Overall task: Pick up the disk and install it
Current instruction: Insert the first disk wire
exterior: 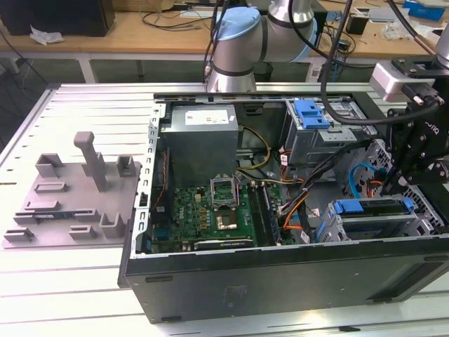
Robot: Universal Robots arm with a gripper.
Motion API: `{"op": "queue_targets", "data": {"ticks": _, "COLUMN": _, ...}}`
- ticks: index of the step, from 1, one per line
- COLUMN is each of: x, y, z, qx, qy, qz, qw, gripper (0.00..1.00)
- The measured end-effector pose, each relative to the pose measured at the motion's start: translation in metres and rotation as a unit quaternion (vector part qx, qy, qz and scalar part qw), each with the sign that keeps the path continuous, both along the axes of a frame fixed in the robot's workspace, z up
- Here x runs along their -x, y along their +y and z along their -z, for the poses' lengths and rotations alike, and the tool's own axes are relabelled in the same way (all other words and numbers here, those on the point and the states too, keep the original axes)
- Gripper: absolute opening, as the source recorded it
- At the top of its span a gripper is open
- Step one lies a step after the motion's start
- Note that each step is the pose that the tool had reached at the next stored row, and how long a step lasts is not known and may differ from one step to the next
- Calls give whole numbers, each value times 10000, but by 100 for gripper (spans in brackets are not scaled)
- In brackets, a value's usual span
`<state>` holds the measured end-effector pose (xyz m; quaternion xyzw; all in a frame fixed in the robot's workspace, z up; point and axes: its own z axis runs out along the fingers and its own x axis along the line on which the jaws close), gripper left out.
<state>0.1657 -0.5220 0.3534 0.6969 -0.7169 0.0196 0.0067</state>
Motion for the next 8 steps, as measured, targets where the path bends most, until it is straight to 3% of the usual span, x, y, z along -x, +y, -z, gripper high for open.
{"op": "queue_targets", "data": {"ticks": 8, "x": 0, "y": -44, "z": 3, "qx": -31, "qy": 0, "qz": 20, "qw": 10000, "gripper": 16}}
